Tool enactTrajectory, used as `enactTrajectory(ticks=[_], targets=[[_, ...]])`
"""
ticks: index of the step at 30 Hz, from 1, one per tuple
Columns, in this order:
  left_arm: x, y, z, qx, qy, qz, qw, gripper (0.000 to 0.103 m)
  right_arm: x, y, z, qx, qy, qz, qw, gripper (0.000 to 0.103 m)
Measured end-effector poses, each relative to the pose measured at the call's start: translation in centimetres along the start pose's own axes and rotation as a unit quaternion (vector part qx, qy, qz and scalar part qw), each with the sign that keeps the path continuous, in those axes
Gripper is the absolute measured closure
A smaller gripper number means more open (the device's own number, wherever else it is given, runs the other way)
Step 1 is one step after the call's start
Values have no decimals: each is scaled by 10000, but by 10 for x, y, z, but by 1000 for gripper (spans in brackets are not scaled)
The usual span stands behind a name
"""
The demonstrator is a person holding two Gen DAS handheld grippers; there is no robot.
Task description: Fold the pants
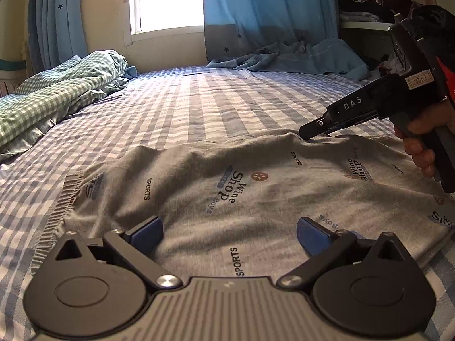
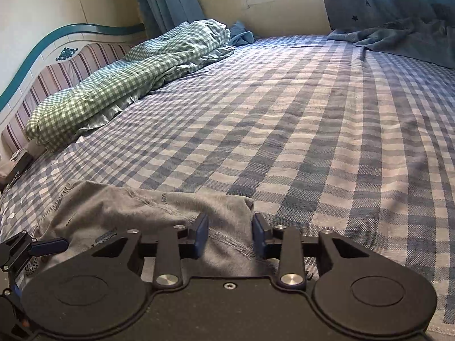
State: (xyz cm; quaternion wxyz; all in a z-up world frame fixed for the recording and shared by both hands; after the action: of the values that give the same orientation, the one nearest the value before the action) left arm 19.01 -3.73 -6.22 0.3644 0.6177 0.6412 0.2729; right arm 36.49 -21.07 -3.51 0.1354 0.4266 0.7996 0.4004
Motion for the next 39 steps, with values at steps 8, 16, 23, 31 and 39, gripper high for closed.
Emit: enactTrajectory(ticks=[8,16,23,31,39], targets=[[4,3,3,99,-89,-103,9999,0,28,-12,-23,-255,-263,-695,9969,102],[5,3,3,99,-87,-99,9999,0,41,-28,-25,-170,-151,-783,9967,82],[5,3,3,98,-88,-97,9999,0,6,-6,-10,-228,252,394,9986,68],[5,3,3,106,-72,-76,9999,0,-2,19,7,-239,-12,537,9983,102],[6,6,3,105,-83,-98,9999,0,-14,13,33,120,-65,489,9987,95]])
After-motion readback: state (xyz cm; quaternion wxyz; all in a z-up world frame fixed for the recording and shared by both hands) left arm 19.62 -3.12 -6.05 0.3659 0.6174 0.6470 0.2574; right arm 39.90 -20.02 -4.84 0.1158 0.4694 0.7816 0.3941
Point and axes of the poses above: each gripper's, at about its wrist camera, not at the fingertips, and z roughly the way its jaws point, x to its left, y to its top, the point moved 3 cm from there along z, roughly the way its jaws point, and after that the axes turned 12 degrees about -z, right-handed, at the moved point
